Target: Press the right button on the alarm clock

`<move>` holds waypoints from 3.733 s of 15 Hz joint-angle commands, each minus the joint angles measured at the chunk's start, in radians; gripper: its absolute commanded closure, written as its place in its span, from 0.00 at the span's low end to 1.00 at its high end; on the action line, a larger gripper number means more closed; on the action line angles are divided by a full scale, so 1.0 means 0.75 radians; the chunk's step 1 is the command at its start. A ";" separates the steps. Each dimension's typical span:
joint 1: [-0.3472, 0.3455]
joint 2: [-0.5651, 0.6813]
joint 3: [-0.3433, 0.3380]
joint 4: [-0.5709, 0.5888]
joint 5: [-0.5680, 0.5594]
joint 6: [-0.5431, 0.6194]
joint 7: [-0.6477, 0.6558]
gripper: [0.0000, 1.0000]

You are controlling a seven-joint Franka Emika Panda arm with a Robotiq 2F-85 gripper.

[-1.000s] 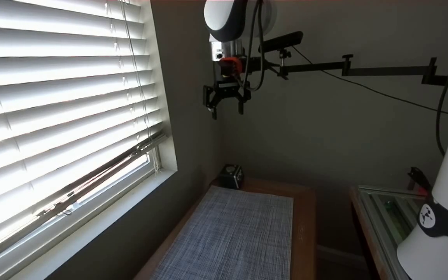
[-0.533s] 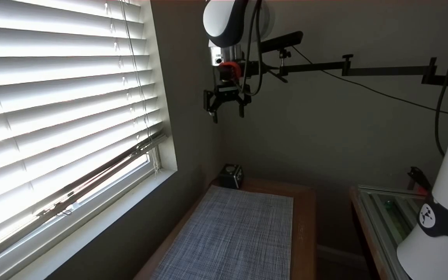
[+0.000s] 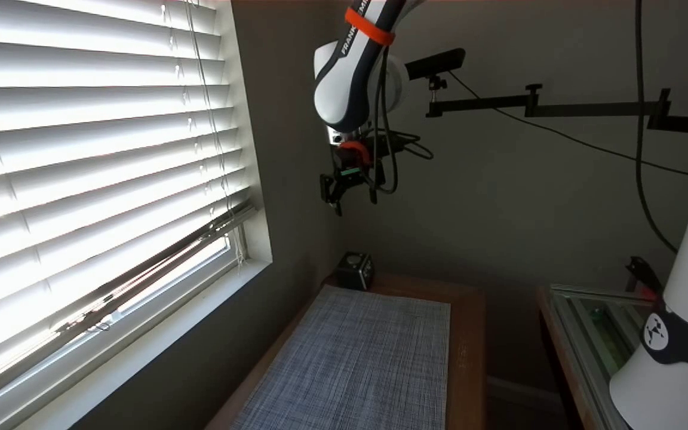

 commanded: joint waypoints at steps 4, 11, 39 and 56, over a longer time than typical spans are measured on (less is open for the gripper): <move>0.024 0.216 -0.075 0.149 0.030 0.078 -0.043 0.34; -0.004 0.333 -0.122 0.225 0.048 0.093 -0.114 0.84; -0.061 0.611 -0.078 0.374 0.320 0.270 -0.138 1.00; -0.101 0.694 -0.047 0.460 0.409 0.261 -0.137 1.00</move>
